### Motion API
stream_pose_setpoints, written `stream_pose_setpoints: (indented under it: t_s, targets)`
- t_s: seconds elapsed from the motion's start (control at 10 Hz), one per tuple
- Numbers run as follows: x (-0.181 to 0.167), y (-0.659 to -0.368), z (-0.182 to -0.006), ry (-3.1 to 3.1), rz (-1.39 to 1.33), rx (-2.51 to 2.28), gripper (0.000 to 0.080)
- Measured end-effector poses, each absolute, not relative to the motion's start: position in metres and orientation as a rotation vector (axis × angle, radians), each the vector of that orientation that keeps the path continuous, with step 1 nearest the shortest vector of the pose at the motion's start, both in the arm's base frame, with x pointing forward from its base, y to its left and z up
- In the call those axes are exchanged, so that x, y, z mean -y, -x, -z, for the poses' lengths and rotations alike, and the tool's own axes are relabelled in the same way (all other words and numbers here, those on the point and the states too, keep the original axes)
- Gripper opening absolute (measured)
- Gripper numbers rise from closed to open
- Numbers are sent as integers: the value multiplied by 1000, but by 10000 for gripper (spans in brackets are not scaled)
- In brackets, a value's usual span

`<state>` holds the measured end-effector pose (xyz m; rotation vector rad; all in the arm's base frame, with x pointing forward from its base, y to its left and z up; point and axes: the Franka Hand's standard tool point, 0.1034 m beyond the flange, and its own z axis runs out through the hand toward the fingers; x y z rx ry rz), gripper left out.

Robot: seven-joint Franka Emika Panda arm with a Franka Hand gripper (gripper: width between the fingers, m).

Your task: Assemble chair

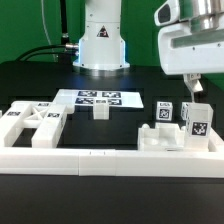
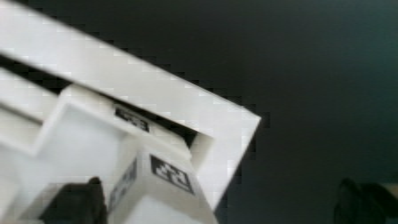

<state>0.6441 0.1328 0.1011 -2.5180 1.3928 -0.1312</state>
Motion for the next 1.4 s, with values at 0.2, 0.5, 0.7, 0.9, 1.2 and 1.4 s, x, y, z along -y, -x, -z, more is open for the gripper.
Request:
stream_pose_setpoints:
  t_s: [0.2,0.5,0.7,0.9,1.2,1.4]
  targets:
    - [-134,-616,-114,2665,157,-1112,649]
    - [-127,-607,-116,2769,189,-868,649]
    - [-125,-605,-114,2793,190,-812,649]
    - [-109,-593,-110,2889,177,-529,649]
    - [-103,-592,-107,2892,211,-537,649]
    - [-100,-590,-106,2910,220,-478,649]
